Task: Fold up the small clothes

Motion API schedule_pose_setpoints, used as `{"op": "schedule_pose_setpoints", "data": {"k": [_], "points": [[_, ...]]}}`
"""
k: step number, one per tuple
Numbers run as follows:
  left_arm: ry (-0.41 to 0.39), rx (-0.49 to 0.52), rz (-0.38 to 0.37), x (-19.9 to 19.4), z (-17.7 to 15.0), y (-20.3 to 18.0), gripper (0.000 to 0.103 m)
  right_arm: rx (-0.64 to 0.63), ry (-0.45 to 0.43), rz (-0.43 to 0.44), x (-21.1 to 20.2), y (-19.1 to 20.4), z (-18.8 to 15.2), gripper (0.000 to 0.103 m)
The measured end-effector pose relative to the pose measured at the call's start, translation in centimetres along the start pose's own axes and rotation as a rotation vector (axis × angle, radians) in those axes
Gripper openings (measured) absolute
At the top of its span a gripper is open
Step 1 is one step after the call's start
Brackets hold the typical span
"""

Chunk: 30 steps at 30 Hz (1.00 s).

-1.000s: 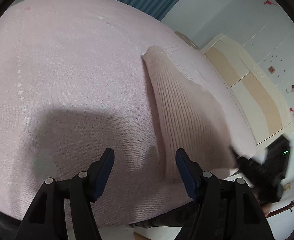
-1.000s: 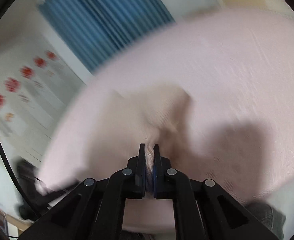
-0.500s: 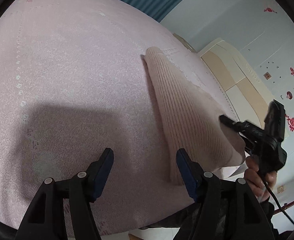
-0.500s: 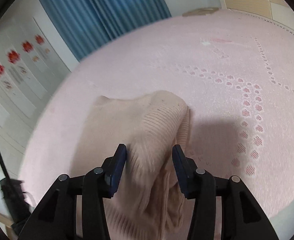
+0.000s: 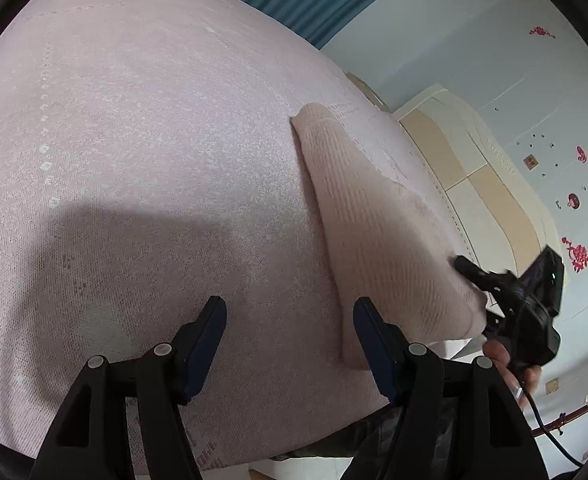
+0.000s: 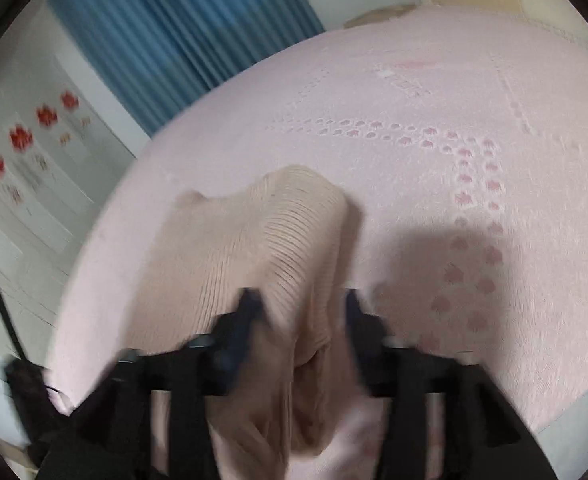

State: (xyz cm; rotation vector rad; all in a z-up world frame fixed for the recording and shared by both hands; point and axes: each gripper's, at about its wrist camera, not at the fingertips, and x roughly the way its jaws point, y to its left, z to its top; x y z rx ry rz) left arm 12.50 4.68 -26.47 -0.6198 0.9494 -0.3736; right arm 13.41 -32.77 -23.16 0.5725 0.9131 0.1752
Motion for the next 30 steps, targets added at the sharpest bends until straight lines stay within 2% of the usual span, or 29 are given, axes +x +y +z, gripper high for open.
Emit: {"op": "schedule_pose_setpoints", "data": {"k": [2, 6, 9, 11, 16, 18, 20, 23, 27, 30], "points": [[0.002, -0.008, -0.007, 0.0, 0.1, 0.1, 0.064, 0.014, 0.046, 0.044, 0.0, -0.4, -0.6, 0.063], [0.0, -0.008, -0.018, -0.1, 0.0, -0.1, 0.064, -0.073, 0.13, 0.013, 2.7, 1.0, -1.2, 0.065], [-0.001, 0.001, -0.009, -0.4, 0.1, -0.3, 0.064, -0.063, 0.188, 0.006, 5.1, 0.5, -1.2, 0.077], [-0.012, 0.016, 0.004, -0.9, 0.4, -0.6, 0.064, -0.082, 0.166, 0.013, 5.3, 0.6, -0.8, 0.078], [-0.082, 0.022, 0.008, -3.5, 1.7, -0.8, 0.064, -0.114, 0.2, 0.033, 7.0, 0.7, 0.2, 0.081], [-0.112, 0.007, 0.003, -4.6, 2.3, -0.5, 0.064, -0.085, 0.219, 0.073, 7.7, -0.2, 1.0, 0.077], [-0.132, -0.003, 0.009, -5.3, 2.7, -0.3, 0.064, -0.006, 0.261, 0.159, 8.4, -1.2, 1.5, 0.057], [-0.156, -0.029, 0.021, -6.1, 3.5, 0.1, 0.064, 0.07, 0.274, 0.222, 8.9, -2.4, 2.0, 0.044], [-0.169, -0.028, 0.046, -6.5, 4.6, 0.0, 0.064, 0.071, 0.189, 0.237, 6.3, -1.2, 2.8, 0.037], [-0.187, 0.003, 0.116, -7.1, 6.3, -0.3, 0.064, 0.095, 0.133, 0.236, 4.3, -0.3, 3.8, 0.034]]}}
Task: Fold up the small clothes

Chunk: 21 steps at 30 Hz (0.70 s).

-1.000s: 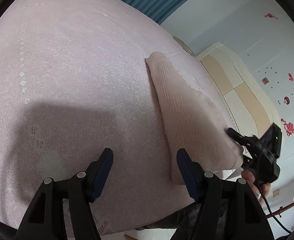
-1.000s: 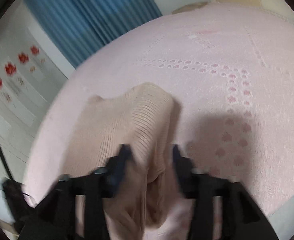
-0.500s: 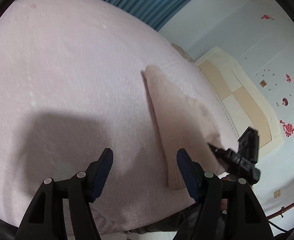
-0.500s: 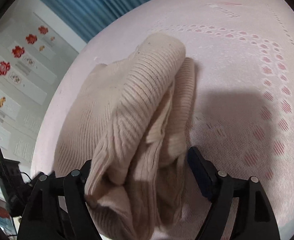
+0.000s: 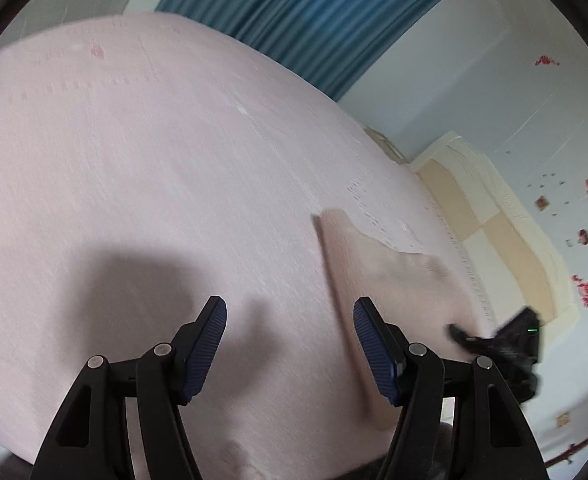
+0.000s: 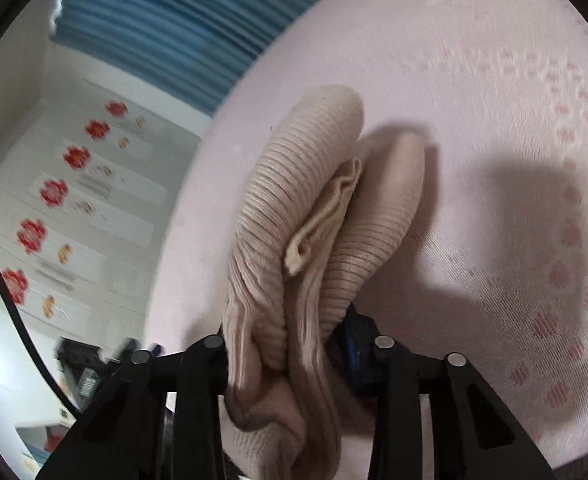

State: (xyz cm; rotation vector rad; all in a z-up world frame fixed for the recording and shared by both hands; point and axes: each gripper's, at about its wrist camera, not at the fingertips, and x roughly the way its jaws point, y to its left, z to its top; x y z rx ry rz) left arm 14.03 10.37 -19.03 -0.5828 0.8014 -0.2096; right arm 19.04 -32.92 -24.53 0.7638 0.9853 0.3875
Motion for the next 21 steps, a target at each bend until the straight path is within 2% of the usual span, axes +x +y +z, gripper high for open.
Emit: {"op": "schedule_pose_setpoints", "data": {"k": [5, 9, 14, 17, 21], "points": [[-0.036, 0.035, 0.081, 0.2, 3.0, -0.2, 0.064, -0.038, -0.072, -0.088, -3.2, 3.2, 1.8, 0.033], [-0.057, -0.003, 0.059, 1.2, 5.6, 0.3, 0.064, -0.109, -0.115, -0.172, -5.4, 6.8, 2.9, 0.032], [-0.08, -0.033, 0.058, 2.9, 7.7, 1.1, 0.064, -0.121, -0.142, -0.228, -6.7, 11.1, 4.8, 0.032], [-0.085, -0.044, 0.065, 3.1, 8.1, 2.0, 0.064, -0.158, -0.175, -0.263, -5.8, 14.8, 5.9, 0.032], [-0.12, -0.096, 0.091, 2.1, 8.7, 4.3, 0.064, -0.181, -0.191, -0.262, -2.6, 19.0, 7.5, 0.032]]}}
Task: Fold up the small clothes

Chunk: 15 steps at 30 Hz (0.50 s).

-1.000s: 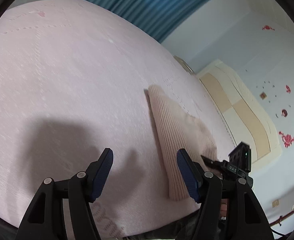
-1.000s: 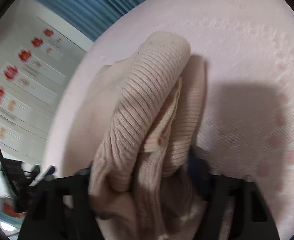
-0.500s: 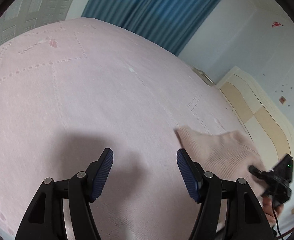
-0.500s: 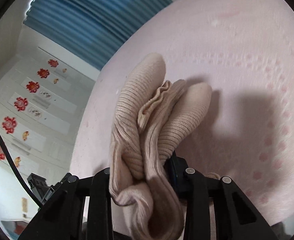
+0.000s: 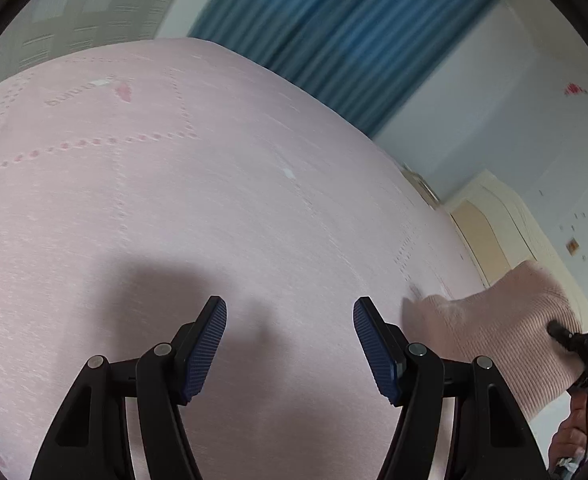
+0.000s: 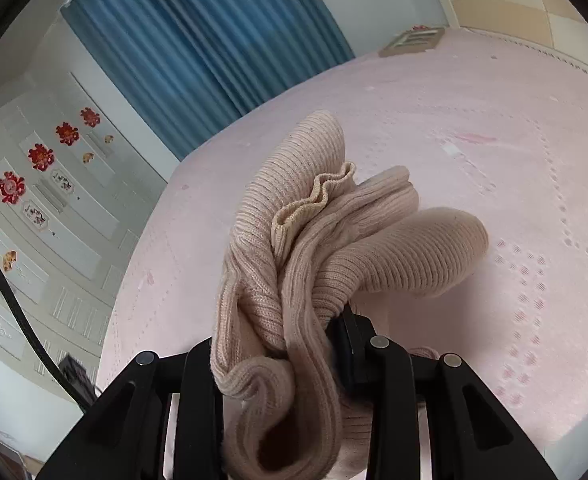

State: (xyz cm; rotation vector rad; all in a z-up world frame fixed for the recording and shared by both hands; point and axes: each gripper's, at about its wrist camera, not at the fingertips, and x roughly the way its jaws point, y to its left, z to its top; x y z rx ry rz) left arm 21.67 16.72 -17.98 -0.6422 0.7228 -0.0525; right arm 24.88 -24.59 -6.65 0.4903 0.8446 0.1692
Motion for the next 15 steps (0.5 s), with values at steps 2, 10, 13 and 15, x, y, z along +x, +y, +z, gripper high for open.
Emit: {"op": "schedule_pose_setpoints", "data": {"k": [2, 10, 13, 15], "points": [[-0.008, -0.042, 0.004, -0.3, 0.3, 1.2, 0.064, 0.017, 0.001, 0.03, 1.7, 1.2, 0.4, 0.032], [-0.008, -0.131, -0.008, 0.1, 1.3, 3.9, 0.064, 0.237, 0.039, 0.26, 11.2, 1.3, -1.5, 0.032], [-0.017, -0.107, 0.021, 0.2, 1.3, 3.5, 0.064, 0.224, 0.092, 0.18, 14.6, -1.8, -3.4, 0.032], [-0.02, -0.081, 0.019, 0.2, 1.1, 2.8, 0.064, 0.217, 0.145, 0.107, 16.2, -4.4, -4.0, 0.034]]}}
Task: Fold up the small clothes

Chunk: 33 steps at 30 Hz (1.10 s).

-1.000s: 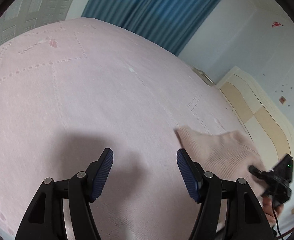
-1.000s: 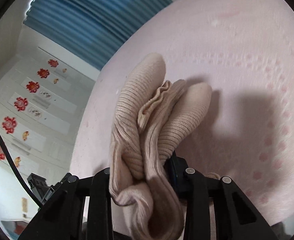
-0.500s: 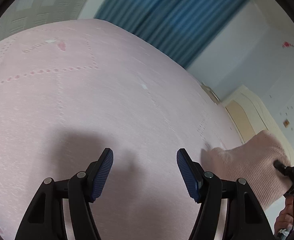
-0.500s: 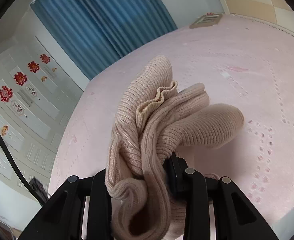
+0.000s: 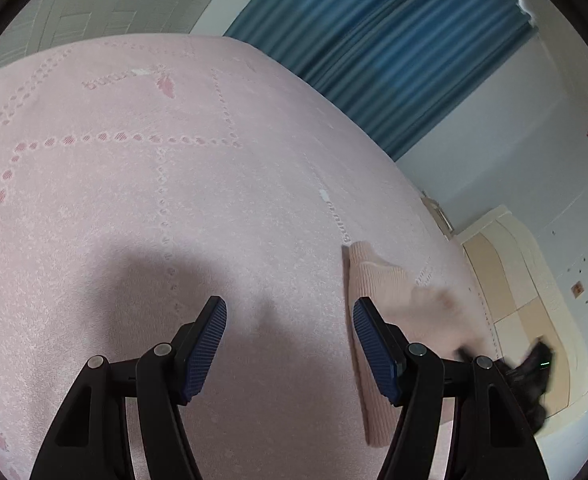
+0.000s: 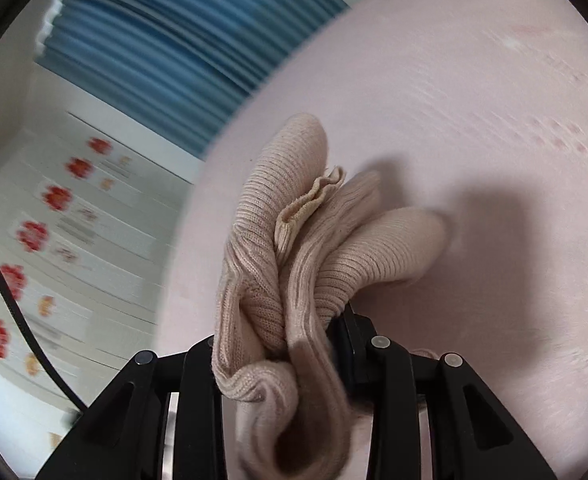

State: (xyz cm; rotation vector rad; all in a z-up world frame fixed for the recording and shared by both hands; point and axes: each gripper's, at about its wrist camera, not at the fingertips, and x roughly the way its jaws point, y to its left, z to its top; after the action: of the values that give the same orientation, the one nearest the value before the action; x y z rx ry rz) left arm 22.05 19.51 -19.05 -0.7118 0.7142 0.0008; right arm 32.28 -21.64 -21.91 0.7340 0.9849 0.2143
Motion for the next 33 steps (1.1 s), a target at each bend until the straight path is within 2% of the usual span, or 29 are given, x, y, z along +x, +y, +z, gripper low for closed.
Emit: {"op": "schedule_pose_setpoints", "data": {"k": [4, 7, 9, 11, 13, 16, 20, 23, 25, 27, 29, 31, 33], "points": [[0.008, 0.096, 0.034, 0.6, -1.0, -2.2, 0.064, -0.041, 0.01, -0.035, -0.3, -4.4, 0.7, 0.041], [0.032, 0.191, 0.07, 1.8, -1.9, -4.1, 0.064, -0.153, -0.034, -0.07, -1.2, -4.1, 0.4, 0.047], [0.053, 0.258, 0.085, 2.6, -2.8, -5.4, 0.064, -0.242, -0.016, -0.091, -1.1, -3.5, 0.4, 0.055], [0.064, 0.294, 0.094, 3.2, -3.3, -6.2, 0.064, -0.259, 0.029, -0.101, -0.5, -3.6, 0.3, 0.058], [0.083, 0.314, 0.074, 3.8, -4.0, -6.8, 0.064, -0.224, 0.069, -0.065, -0.3, -4.0, 0.5, 0.058], [0.152, 0.354, 0.012, 4.8, -5.3, -7.9, 0.064, -0.228, 0.046, -0.012, -2.2, -4.5, 0.8, 0.058], [0.224, 0.472, -0.054, 5.2, -8.0, -10.0, 0.064, -0.31, -0.003, -0.032, -5.4, -4.6, 0.5, 0.058], [0.255, 0.56, -0.029, 5.7, -10.4, -11.2, 0.064, -0.374, -0.012, -0.067, -7.0, -4.5, 0.0, 0.058], [0.288, 0.596, -0.018, 6.2, -11.9, -12.0, 0.062, -0.382, -0.027, -0.084, -7.8, -4.6, -0.1, 0.058], [0.34, 0.629, -0.057, 6.3, -13.5, -12.6, 0.059, -0.368, -0.03, -0.081, -8.7, -5.5, 0.1, 0.058], [0.355, 0.661, -0.069, 6.3, -14.7, -13.1, 0.058, -0.355, -0.03, -0.084, -9.1, -6.1, 0.3, 0.058], [0.363, 0.708, -0.042, 6.7, -16.1, -13.6, 0.052, -0.336, -0.022, -0.099, -9.5, -7.1, 0.5, 0.058], [0.369, 0.735, 0.013, 7.4, -16.9, -13.6, 0.036, -0.333, 0.001, -0.108, -9.0, -7.4, 0.4, 0.055]]}}
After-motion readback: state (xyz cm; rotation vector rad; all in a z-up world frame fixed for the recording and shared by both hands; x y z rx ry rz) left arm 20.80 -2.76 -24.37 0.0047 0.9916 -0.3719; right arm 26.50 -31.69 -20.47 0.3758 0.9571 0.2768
